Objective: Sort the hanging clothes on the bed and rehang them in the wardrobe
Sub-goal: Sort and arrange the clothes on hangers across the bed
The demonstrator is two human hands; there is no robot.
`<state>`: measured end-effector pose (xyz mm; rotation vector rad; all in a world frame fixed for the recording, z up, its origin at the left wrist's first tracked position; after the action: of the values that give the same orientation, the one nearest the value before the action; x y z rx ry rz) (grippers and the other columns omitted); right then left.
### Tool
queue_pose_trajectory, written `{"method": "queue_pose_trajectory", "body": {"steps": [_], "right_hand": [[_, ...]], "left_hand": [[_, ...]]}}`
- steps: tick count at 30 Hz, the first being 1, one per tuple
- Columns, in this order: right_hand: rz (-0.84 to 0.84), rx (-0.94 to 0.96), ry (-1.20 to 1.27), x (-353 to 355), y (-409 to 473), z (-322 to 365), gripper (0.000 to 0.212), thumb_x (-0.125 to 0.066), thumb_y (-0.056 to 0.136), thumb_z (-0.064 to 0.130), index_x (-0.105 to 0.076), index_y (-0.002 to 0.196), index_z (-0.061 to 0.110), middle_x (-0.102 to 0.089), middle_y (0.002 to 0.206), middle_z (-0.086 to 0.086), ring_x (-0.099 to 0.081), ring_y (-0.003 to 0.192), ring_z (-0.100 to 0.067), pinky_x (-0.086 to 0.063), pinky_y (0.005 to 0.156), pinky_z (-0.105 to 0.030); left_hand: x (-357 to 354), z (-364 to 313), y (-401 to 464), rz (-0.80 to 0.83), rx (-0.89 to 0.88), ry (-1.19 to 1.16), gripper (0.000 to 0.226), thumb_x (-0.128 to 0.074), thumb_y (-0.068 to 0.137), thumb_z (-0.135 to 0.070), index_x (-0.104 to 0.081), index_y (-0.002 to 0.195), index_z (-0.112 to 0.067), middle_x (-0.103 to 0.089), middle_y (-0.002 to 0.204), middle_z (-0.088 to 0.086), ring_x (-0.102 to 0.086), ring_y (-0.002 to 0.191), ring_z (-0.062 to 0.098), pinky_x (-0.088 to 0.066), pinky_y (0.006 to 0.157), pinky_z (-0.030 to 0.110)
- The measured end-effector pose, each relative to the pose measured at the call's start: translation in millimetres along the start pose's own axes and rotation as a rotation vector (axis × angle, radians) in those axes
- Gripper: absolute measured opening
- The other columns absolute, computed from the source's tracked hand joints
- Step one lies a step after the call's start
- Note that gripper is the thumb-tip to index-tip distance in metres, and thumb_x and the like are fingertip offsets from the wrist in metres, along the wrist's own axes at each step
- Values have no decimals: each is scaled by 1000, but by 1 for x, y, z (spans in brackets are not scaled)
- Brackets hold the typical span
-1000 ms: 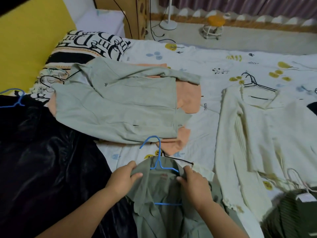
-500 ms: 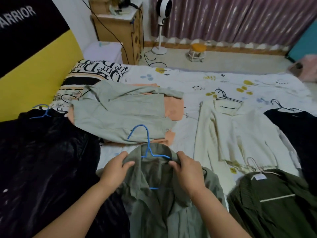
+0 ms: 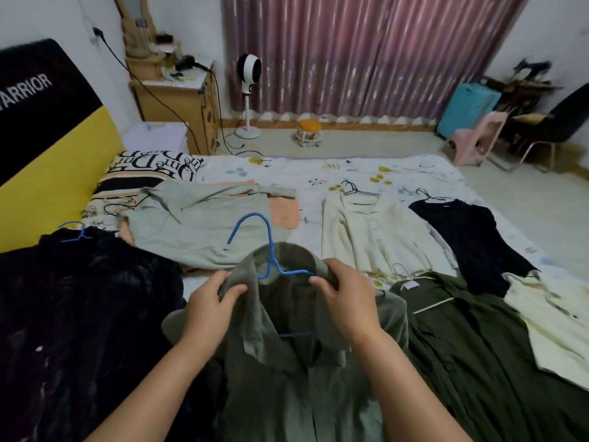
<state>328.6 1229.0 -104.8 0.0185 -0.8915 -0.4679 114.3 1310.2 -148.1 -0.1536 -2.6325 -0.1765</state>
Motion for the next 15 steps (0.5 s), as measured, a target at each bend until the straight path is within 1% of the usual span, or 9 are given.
{"method": "queue_pose_trajectory", "body": {"steps": [1,3,4,7,10,12,15], "right_hand": [[-20,9,-1,11,-11,7,13,-60,87,36,-54,82,26,-54,71,11,-49,73,-15,-39,78,-37],[-50,31,6,33,-32,20,12,-61,87,35,-54,83,27,-52,68,13,-48,72,-14,-37,76,-36],[-63,39,6,44,-43,25,12,-61,87,35,-54,83,27,-51,67,13,-48,71,-14,-37,75,-35],[-130,50,-16,78,-72,36,16,-62,86,36,-53,81,24,-51,66,11,-51,71,-19,-38,71,-36],[-201,45,-22,111,-97,44,20,-61,87,34,-47,75,25,-45,59,11,-46,67,-18,-35,67,-35],[-235,37,-34,130,-114,47,21,-61,88,32,-46,75,25,-44,58,12,-45,67,-18,-36,71,-37],[-257,40,-21,155,-137,46,16,-60,88,34,-53,81,21,-54,68,7,-52,73,-20,-42,77,-41]], "left_hand": [[5,-10,-12,-8,-17,-25,5,-64,85,-15,-61,81,-16,-63,75,-5,-59,76,17,-46,71,34],[16,-30,-35,-25,-61,-51,14,-64,85,-15,-57,76,-23,-62,73,-8,-58,73,13,-45,67,29],[21,-40,-45,-27,-80,-58,14,-64,85,-15,-57,75,-22,-62,71,-6,-58,72,13,-44,66,29],[34,-71,-70,-37,-145,-62,13,-65,84,-18,-59,77,-9,-62,68,4,-58,71,24,-45,68,41],[44,-106,-92,-53,-227,-32,17,-66,83,-20,-56,71,-12,-57,64,1,-54,68,26,-43,66,42],[48,-127,-109,-63,-255,-42,20,-66,83,-19,-53,67,-18,-56,62,-1,-53,65,23,-42,64,40],[51,-154,-135,-77,-294,-49,18,-67,82,-19,-55,68,-21,-58,64,-2,-53,66,19,-41,63,37]]}}
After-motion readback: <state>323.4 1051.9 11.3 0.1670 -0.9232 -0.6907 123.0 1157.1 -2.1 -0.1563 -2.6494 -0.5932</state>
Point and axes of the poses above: each hand's wrist, its own y-axis towards the middle knuckle, its own x-axis out of the back of the hand, z = x × y, the point moved 9 cm from there along y, towards the middle knuckle
